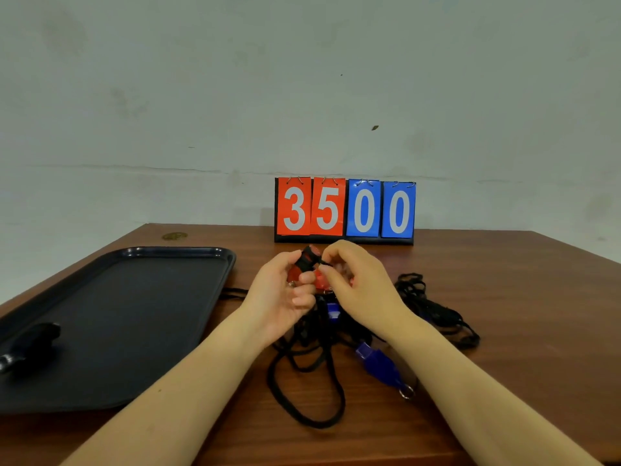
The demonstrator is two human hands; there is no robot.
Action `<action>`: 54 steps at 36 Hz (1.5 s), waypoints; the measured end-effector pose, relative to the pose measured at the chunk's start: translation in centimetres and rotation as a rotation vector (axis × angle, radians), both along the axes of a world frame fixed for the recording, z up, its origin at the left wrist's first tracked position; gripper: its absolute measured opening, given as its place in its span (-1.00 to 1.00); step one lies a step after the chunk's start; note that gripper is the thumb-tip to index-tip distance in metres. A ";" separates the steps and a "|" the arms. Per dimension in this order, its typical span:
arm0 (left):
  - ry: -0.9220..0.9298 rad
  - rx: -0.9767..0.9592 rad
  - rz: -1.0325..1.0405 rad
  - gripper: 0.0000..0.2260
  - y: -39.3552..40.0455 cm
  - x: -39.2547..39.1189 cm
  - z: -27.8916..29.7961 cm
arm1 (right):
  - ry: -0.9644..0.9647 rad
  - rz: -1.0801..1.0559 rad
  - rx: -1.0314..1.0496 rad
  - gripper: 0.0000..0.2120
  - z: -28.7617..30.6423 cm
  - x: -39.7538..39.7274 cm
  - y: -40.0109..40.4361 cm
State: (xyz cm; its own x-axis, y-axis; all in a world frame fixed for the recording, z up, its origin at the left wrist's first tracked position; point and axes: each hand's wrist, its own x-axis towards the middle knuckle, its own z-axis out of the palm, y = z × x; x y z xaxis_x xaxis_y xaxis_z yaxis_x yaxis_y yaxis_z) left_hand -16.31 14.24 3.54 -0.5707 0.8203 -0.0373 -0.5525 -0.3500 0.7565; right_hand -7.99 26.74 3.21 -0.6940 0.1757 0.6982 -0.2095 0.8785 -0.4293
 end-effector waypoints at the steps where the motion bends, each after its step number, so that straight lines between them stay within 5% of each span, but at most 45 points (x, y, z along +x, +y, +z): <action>1: 0.039 -0.015 0.009 -0.72 0.1 0.0 0.0 | 0.044 -0.024 0.037 -0.95 0.0 0.0 0.1; 9: 0.160 -0.030 -0.022 -0.75 0.4 0.1 -0.1 | 0.181 -0.081 0.099 -0.93 0.5 0.2 0.5; 14: 0.275 -0.068 -0.039 -0.79 0.3 0.0 -0.2 | 0.138 -0.025 -0.022 -0.89 0.4 0.5 0.3; 21: 0.407 -0.203 -0.021 -0.86 0.1 -0.5 -0.5 | -0.043 -0.029 0.074 -0.96 0.8 0.8 1.0; 32: 0.716 -0.369 0.109 -0.87 0.1 -0.7 -1.1 | -0.296 0.138 -0.549 -0.98 1.0 0.9 1.6; 42: 0.521 -0.091 0.184 -0.81 0.3 0.3 -0.9 | -0.326 0.494 -1.358 -0.80 1.3 0.6 0.3; 54: 0.528 -0.135 0.269 -0.79 0.2 0.5 -0.8 | -0.327 0.473 -1.493 -0.79 1.2 0.4 -0.6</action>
State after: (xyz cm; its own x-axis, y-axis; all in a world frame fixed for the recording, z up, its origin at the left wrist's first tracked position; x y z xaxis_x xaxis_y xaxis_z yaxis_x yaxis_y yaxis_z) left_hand -15.85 14.45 2.70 -0.7273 0.6523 0.2133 0.0039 -0.3069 0.9517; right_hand -7.56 26.19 4.40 -0.9600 0.2693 -0.0768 -0.0597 -0.4645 -0.8835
